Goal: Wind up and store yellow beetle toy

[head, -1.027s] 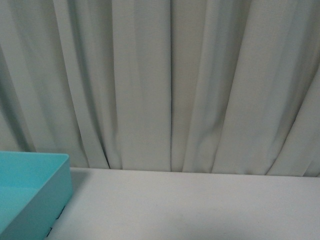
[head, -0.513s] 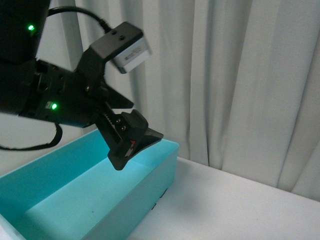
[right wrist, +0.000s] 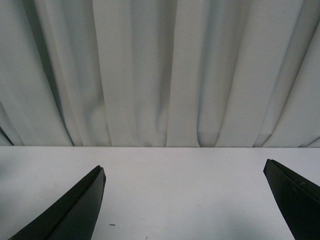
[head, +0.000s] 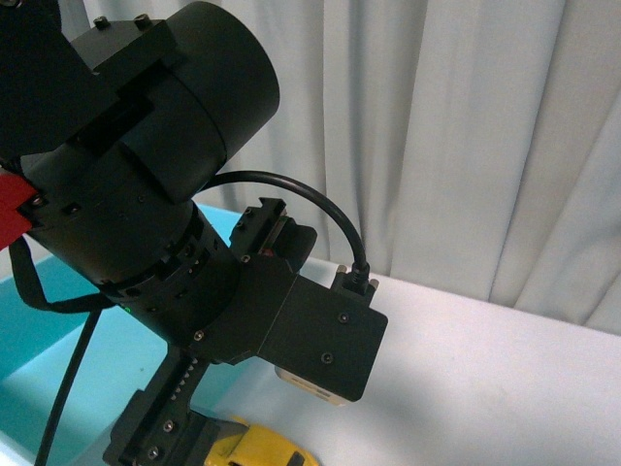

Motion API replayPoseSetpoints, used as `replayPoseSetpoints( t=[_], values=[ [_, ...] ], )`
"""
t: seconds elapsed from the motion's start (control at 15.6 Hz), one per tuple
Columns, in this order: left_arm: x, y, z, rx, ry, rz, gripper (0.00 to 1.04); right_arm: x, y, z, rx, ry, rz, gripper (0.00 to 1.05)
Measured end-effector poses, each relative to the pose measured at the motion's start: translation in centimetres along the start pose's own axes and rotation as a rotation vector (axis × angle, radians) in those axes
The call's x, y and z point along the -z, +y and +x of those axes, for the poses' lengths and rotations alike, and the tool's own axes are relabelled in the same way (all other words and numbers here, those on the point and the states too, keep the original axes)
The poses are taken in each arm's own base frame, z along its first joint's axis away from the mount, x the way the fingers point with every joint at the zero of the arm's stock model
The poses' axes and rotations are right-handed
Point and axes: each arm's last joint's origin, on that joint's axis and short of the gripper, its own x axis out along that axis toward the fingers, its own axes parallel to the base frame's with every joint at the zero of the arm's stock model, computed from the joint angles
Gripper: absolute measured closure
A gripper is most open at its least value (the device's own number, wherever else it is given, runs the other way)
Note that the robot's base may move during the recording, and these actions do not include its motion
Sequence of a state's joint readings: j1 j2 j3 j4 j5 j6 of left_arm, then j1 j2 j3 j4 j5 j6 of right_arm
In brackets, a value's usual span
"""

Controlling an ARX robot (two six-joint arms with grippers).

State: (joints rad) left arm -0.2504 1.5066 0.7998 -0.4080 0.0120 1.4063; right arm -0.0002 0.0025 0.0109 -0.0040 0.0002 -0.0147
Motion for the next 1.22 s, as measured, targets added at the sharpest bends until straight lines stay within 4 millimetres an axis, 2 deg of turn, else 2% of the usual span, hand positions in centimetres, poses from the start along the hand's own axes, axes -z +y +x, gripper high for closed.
replayPoseSetpoints(
  t=[0.26,0.51,0.77,1.09,1.16,1.22],
  values=[
    [-0.7,-1.3,2.4,0.098,0.03,0.151,0.07,0.0,0.0,0.0,0.0,0.0,0.0,0.07],
    [-0.3,-2.4,4.7,0.157,0.061,0.189,0.07,0.0,0.0,0.0,0.0,0.0,0.0,0.07],
    [0.3,-2.7,6.7,0.179,0.109,0.103,0.07,0.0,0.0,0.0,0.0,0.0,0.0,0.07],
    [0.4,-2.8,7.6,0.176,0.117,0.067,0.07,0.0,0.0,0.0,0.0,0.0,0.0,0.07],
    [0.3,-2.8,7.7,0.167,0.112,0.074,0.09,0.0,0.0,0.0,0.0,0.0,0.0,0.07],
    [0.2,-2.8,7.8,0.163,0.106,0.085,0.19,0.0,0.0,0.0,0.0,0.0,0.0,0.07]
  ],
)
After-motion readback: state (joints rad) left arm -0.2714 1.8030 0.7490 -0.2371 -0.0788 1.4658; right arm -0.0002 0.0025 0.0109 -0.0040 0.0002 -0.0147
